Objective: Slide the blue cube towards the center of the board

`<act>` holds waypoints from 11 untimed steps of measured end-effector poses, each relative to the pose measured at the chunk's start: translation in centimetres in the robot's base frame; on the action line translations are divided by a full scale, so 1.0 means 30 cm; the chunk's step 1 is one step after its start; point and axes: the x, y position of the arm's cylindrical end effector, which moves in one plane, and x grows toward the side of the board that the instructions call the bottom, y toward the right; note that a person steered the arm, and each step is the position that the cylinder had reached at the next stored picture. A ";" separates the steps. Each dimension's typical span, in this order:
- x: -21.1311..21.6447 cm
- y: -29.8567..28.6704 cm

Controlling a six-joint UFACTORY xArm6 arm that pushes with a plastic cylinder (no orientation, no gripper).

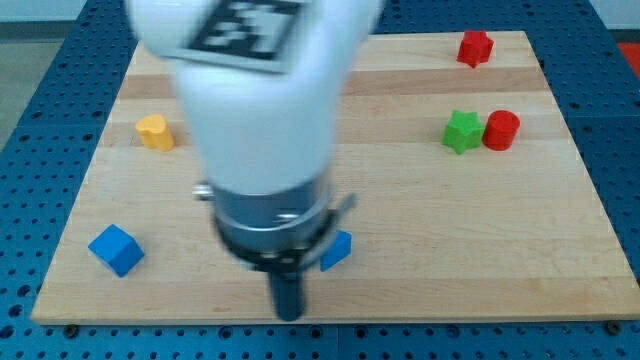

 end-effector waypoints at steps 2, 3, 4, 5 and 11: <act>-0.001 -0.417; -0.004 -0.571; -0.038 -0.634; -0.114 -0.624; -0.281 -0.350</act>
